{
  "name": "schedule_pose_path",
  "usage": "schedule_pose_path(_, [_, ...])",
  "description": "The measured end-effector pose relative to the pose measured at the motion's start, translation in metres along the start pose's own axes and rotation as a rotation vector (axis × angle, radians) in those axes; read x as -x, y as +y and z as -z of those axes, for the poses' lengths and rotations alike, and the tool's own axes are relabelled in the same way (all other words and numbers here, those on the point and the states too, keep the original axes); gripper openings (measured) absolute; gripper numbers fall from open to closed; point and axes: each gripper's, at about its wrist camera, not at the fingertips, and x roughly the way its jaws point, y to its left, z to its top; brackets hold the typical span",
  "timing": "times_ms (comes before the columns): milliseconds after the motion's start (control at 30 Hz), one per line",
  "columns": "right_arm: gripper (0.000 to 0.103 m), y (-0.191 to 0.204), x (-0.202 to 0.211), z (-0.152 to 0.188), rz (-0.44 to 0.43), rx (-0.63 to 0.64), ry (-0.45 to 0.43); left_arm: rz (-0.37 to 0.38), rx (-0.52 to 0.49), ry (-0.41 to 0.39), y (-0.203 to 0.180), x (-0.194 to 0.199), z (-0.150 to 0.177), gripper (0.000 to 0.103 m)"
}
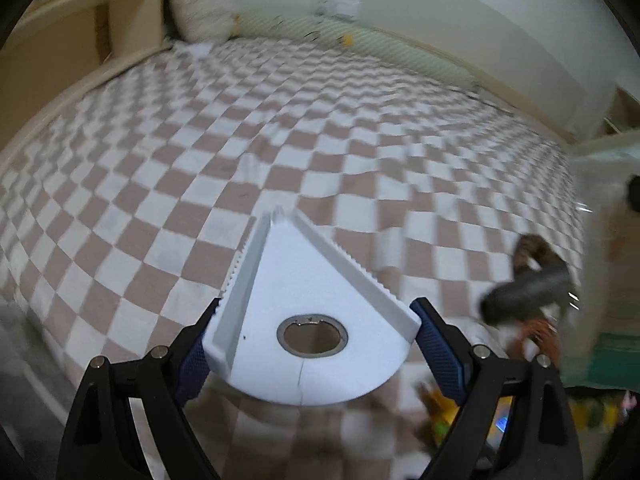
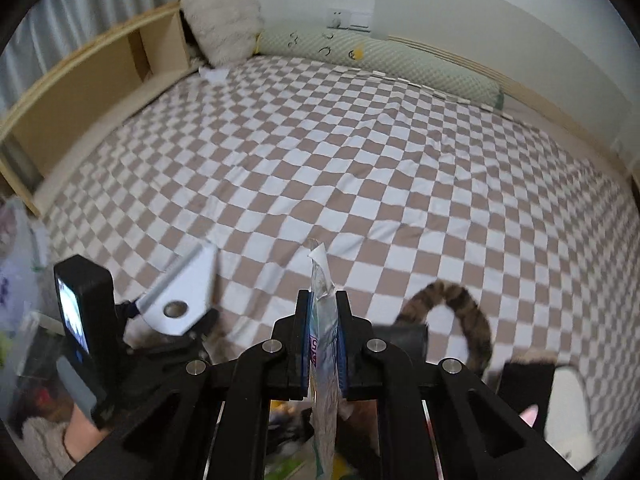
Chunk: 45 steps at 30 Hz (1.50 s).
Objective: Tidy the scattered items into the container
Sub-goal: 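Lift the opener with the left gripper while the right lifts the snack bag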
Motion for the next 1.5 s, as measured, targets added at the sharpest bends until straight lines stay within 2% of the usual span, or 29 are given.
schedule_pose_path(100, [0.011, 0.001, 0.02, 0.013, -0.026, -0.037, -0.022, 0.029, -0.069, -0.028, -0.016, 0.026, 0.004, 0.09])
schedule_pose_path(233, [0.011, 0.0, 0.058, 0.042, -0.064, -0.111, -0.078, 0.094, -0.082, -0.02, -0.03, 0.057, 0.012, 0.09])
schedule_pose_path(433, [0.011, -0.005, 0.094, 0.088, -0.076, -0.168, -0.094, 0.136, -0.111, -0.017, -0.043, 0.103, 0.028, 0.089])
schedule_pose_path(500, [0.011, -0.005, 0.105, 0.102, -0.083, -0.18, -0.096, 0.144, -0.127, -0.028, -0.049, 0.121, 0.031, 0.064])
schedule_pose_path(533, [0.011, -0.005, 0.114, 0.112, -0.088, -0.197, -0.107, 0.144, -0.14, -0.034, -0.052, 0.131, 0.032, 0.044])
schedule_pose_path(567, [0.011, -0.005, 0.12, 0.116, -0.09, -0.209, -0.116, 0.144, -0.14, -0.037, -0.053, 0.139, 0.031, 0.039])
schedule_pose_path(633, [0.011, -0.005, 0.137, 0.131, -0.095, -0.238, -0.144, 0.178, -0.115, -0.032, -0.052, 0.155, 0.031, 0.039])
schedule_pose_path(733, [0.011, -0.005, 0.151, 0.144, -0.108, -0.265, -0.157, 0.153, -0.134, -0.041, -0.052, 0.174, 0.034, 0.037])
schedule_pose_path(767, [0.011, -0.004, 0.155, 0.148, -0.11, -0.267, -0.155, 0.145, -0.145, -0.038, -0.052, 0.178, 0.035, 0.028])
schedule_pose_path(833, [0.011, -0.001, 0.162, 0.157, -0.114, -0.268, -0.154, 0.135, -0.158, -0.023, -0.048, 0.183, 0.037, 0.023])
schedule_pose_path(933, [0.011, 0.001, 0.173, 0.169, -0.13, -0.27, -0.15, 0.116, -0.202, 0.005, -0.04, 0.184, 0.042, 0.023])
schedule_pose_path(967, [0.011, 0.003, 0.178, 0.174, -0.135, -0.266, -0.149, 0.117, -0.204, 0.019, -0.037, 0.183, 0.043, 0.031])
schedule_pose_path(1000, [0.011, 0.005, 0.181, 0.178, -0.139, -0.264, -0.151, 0.123, -0.198, 0.041, -0.031, 0.18, 0.046, 0.043])
schedule_pose_path(1033, [0.011, 0.007, 0.187, 0.183, -0.15, -0.265, -0.157, 0.136, -0.184, 0.064, -0.025, 0.176, 0.049, 0.075])
schedule_pose_path(1067, [0.011, 0.007, 0.191, 0.189, -0.159, -0.27, -0.162, 0.147, -0.169, 0.076, -0.019, 0.174, 0.051, 0.088])
schedule_pose_path(1200, [0.011, 0.008, 0.204, 0.209, -0.216, -0.324, -0.198, 0.137, -0.147, 0.115, -0.008, 0.159, 0.056, 0.088])
schedule_pose_path(1367, [0.011, 0.009, 0.21, 0.215, -0.259, -0.373, -0.214, 0.098, -0.114, 0.146, 0.001, 0.125, 0.057, 0.088])
schedule_pose_path(1500, [0.011, 0.007, 0.213, 0.217, -0.296, -0.388, -0.233, -0.016, -0.163, 0.149, 0.003, 0.083, 0.06, 0.088])
